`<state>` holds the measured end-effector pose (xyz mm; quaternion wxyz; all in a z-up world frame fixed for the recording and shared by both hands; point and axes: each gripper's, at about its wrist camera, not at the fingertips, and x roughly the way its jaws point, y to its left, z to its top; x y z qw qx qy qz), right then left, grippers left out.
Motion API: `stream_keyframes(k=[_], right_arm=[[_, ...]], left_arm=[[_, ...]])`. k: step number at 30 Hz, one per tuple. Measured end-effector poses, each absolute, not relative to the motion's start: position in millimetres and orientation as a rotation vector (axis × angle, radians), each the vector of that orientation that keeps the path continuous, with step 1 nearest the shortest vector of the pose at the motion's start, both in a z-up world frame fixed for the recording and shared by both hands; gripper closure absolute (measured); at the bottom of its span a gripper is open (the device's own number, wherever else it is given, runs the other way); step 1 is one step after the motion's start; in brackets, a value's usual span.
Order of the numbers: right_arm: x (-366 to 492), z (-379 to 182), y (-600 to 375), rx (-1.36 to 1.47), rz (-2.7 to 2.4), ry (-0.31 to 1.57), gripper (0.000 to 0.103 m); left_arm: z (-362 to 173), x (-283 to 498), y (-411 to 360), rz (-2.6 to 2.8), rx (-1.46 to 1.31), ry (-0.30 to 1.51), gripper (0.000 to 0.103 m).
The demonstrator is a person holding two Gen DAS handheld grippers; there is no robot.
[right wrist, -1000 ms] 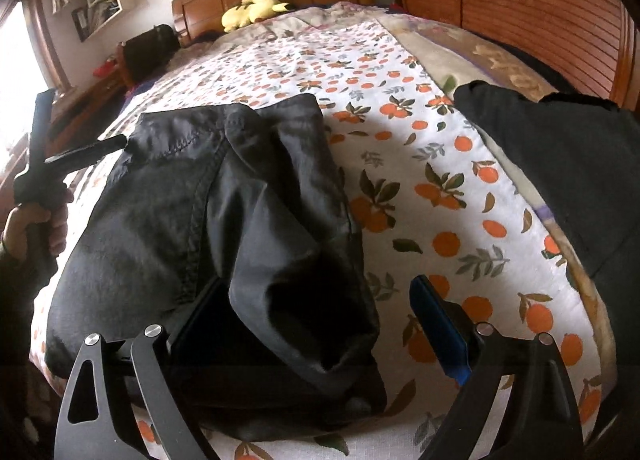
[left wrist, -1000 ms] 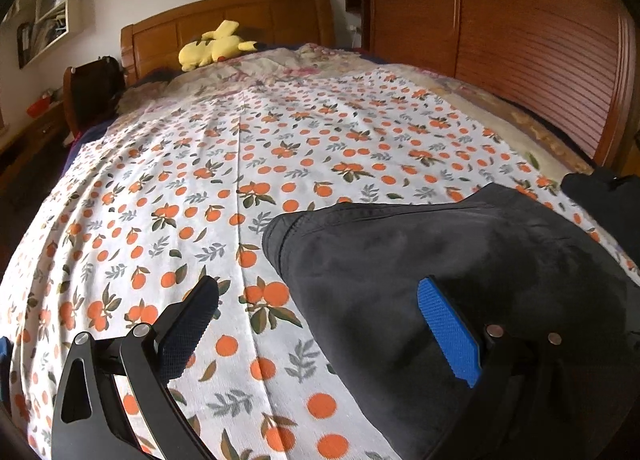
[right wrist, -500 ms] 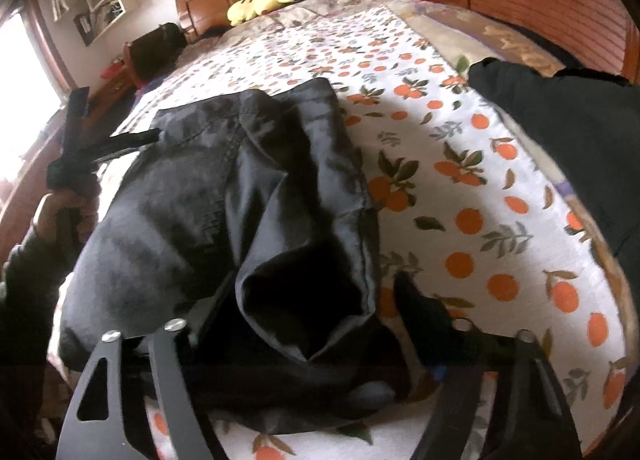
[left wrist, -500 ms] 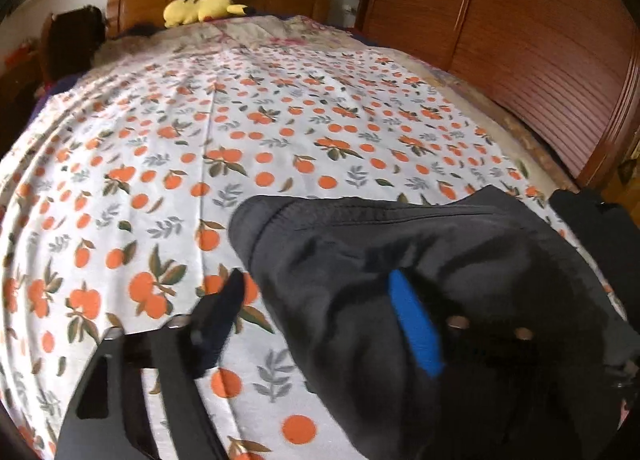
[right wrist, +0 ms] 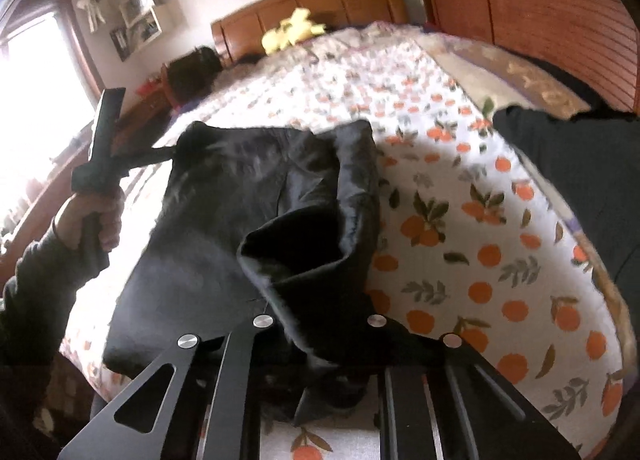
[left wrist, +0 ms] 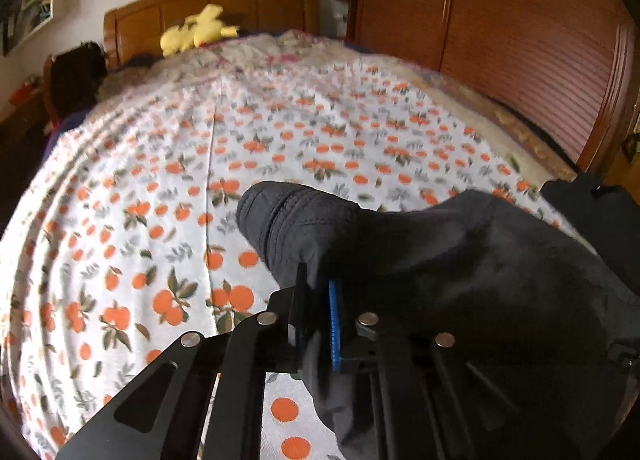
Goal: Fold large clothes
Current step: 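Carry the held jacket bundle toward the bed edge by the wardrobe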
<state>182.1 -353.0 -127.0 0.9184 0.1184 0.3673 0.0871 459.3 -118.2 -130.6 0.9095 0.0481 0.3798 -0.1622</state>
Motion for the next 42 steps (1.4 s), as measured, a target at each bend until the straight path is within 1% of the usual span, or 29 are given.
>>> stream_keyframes(k=[6, 10, 16, 24, 27, 32, 35, 37, 39, 42], right_arm=[[179, -94, -367, 0.231, 0.191, 0.654, 0.094], [171, -70, -392, 0.228, 0.169, 0.593, 0.094], [150, -31, -447, 0.189, 0.073, 0.51, 0.095], [116, 34, -535, 0.124, -0.117, 0.414, 0.095], [103, 53, -565, 0.103, -0.198, 0.395, 0.095], [85, 52, -607, 0.128, -0.316, 0.403, 0.094], [76, 34, -630, 0.141, -0.406, 0.436, 0.094], [73, 17, -643, 0.18, -0.429, 0.473, 0.094], [70, -2, -653, 0.205, -0.447, 0.512, 0.093], [63, -19, -661, 0.236, -0.479, 0.535, 0.086]], left_arm=[[-80, 433, -146, -0.356, 0.119, 0.683, 0.095], [-57, 421, -185, -0.405, 0.123, 0.637, 0.095], [-27, 418, -263, -0.495, 0.119, 0.576, 0.096], [27, 414, -394, -0.667, 0.125, 0.476, 0.096], [38, 413, -440, -0.721, 0.127, 0.465, 0.096], [31, 418, -508, -0.824, 0.124, 0.514, 0.095], [14, 418, -542, -0.849, 0.163, 0.544, 0.095], [0, 413, -556, -0.843, 0.207, 0.55, 0.096], [-11, 408, -560, -0.826, 0.238, 0.549, 0.102], [-20, 400, -549, -0.829, 0.241, 0.55, 0.102]])
